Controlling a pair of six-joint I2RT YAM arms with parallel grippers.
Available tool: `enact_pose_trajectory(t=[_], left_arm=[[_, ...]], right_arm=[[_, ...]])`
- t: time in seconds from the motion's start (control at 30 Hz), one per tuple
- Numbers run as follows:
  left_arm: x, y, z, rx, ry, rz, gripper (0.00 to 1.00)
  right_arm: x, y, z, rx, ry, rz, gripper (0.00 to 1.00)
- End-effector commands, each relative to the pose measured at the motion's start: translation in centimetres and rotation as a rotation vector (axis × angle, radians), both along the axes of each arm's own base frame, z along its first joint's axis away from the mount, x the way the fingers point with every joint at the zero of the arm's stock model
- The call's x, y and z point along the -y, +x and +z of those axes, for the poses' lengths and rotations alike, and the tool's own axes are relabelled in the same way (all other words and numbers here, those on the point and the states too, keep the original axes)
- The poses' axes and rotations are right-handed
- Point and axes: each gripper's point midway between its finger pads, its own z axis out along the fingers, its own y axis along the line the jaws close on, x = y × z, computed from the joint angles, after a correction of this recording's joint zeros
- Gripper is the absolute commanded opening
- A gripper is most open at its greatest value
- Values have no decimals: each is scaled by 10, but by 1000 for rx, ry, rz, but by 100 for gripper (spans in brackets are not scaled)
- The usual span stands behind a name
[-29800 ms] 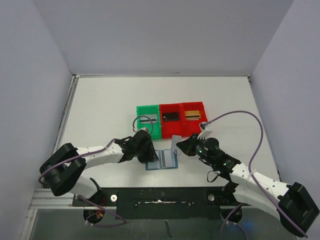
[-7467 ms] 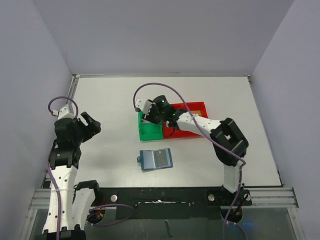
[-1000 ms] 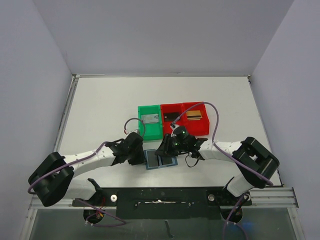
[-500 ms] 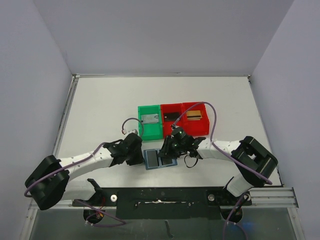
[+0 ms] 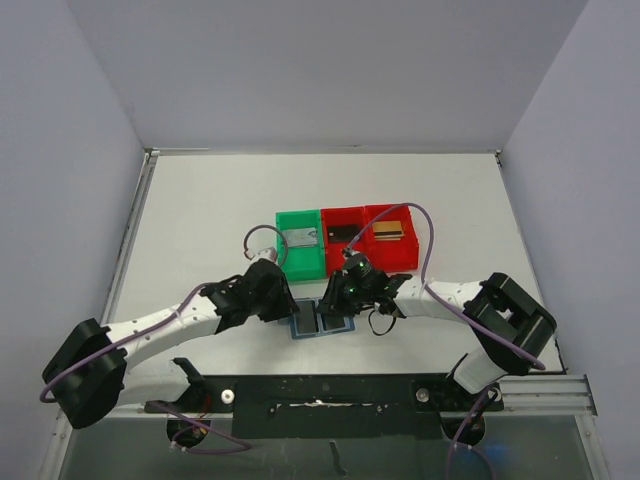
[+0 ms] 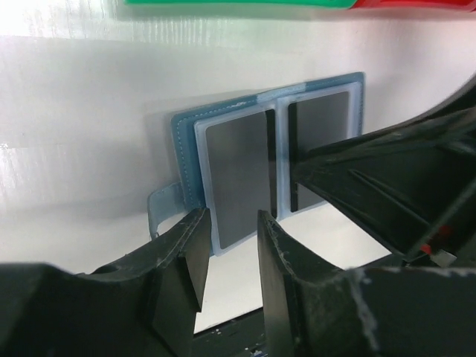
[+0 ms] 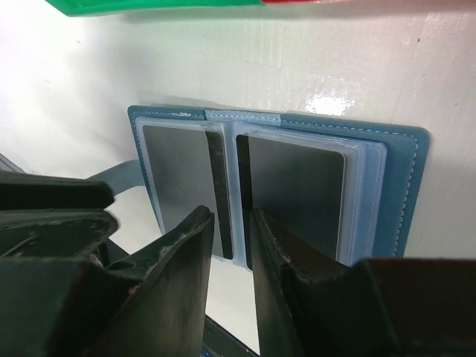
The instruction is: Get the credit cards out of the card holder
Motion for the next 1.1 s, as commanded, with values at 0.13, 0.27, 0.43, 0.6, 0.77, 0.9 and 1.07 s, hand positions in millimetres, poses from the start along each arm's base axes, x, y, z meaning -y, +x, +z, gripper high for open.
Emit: enact_pose_trajectory(t=[0.13,0.27,0.43,0.6,0.77,0.9,1.07], left_arm=[[14,7,-16,-56,80,-47,21],[12,2,-28,-72,85,-58,16],[-3,-10,-51,-128,153,-59,11],[-9,-12,-57,-137,187,-51,9],[-10,-14,-63,-153,197,-52,8],[-13,-16,-66,-160,202,-45,6],[-13,-18,-67,-164,189,-43,6]], right_arm=[[-9,11,18,64,46,-5,27],[-13,12,22,75,59,10,27],[-16,14,22,74,43,22,27],[-8,14,12,44,-55,9,27],[-17,10,12,51,-86,47,26],[-10,9,2,39,-180,29,25],[-3,7,-5,31,-233,5,25]])
